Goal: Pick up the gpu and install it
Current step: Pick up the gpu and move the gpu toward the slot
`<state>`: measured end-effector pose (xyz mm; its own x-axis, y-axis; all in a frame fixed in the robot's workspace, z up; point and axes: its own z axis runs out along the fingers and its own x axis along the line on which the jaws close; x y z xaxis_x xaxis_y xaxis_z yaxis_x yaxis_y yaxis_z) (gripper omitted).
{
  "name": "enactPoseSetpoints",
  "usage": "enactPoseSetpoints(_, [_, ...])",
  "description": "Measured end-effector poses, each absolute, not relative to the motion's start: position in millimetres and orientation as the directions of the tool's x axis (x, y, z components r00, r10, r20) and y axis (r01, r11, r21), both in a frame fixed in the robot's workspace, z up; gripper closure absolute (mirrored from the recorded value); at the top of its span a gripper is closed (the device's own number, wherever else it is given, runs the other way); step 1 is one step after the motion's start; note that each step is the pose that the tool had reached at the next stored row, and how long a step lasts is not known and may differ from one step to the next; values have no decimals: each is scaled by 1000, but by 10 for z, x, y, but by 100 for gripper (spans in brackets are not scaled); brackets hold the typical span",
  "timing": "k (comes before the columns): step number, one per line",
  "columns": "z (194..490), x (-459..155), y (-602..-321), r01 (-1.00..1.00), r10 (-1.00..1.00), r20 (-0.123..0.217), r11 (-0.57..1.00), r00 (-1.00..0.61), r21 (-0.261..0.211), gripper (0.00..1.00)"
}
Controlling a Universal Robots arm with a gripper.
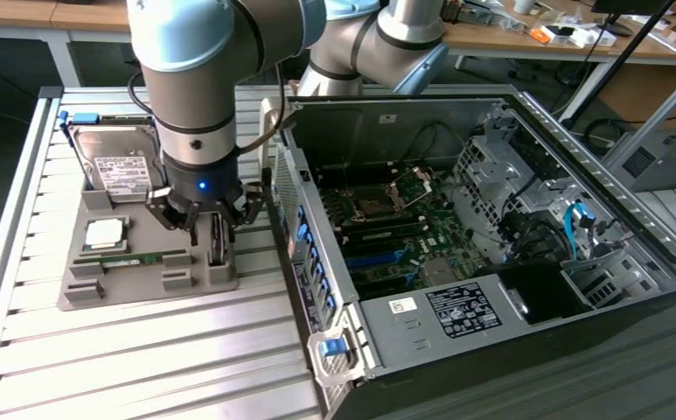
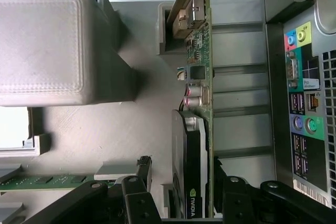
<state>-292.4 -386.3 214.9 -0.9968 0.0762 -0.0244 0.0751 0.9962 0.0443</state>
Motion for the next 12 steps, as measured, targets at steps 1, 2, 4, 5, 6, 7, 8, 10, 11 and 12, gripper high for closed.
enactPoseSetpoints(1, [2147,-2924,-3863,75,76,-24,996,-997,44,46])
enactPoseSetpoints(2, [2142,-2924,-3862,75,76,-24,996,-997,44,46])
enactPoseSetpoints(4, [2137,-2924,-3862,75,76,-24,996,-997,44,46])
enactPoseSetpoints(5, [2135,-2924,-3862,75,76,-24,996,-997,44,46])
enactPoseSetpoints(6, [2133,-2924,-3862,75,76,-24,996,-997,44,46])
enactPoseSetpoints(7, [2130,-2924,-3862,75,76,-24,996,-997,44,46])
enactPoseSetpoints(8, [2128,-2924,-3862,75,76,-24,996,-997,44,46])
enactPoseSetpoints(10, [2123,-2924,-3863,75,76,-24,996,-997,44,46])
enactPoseSetpoints(11, [2118,-2924,-3862,75,76,-24,996,-997,44,46])
enactPoseSetpoints(12, [2115,-2924,-3862,75,76,-25,996,-997,44,46])
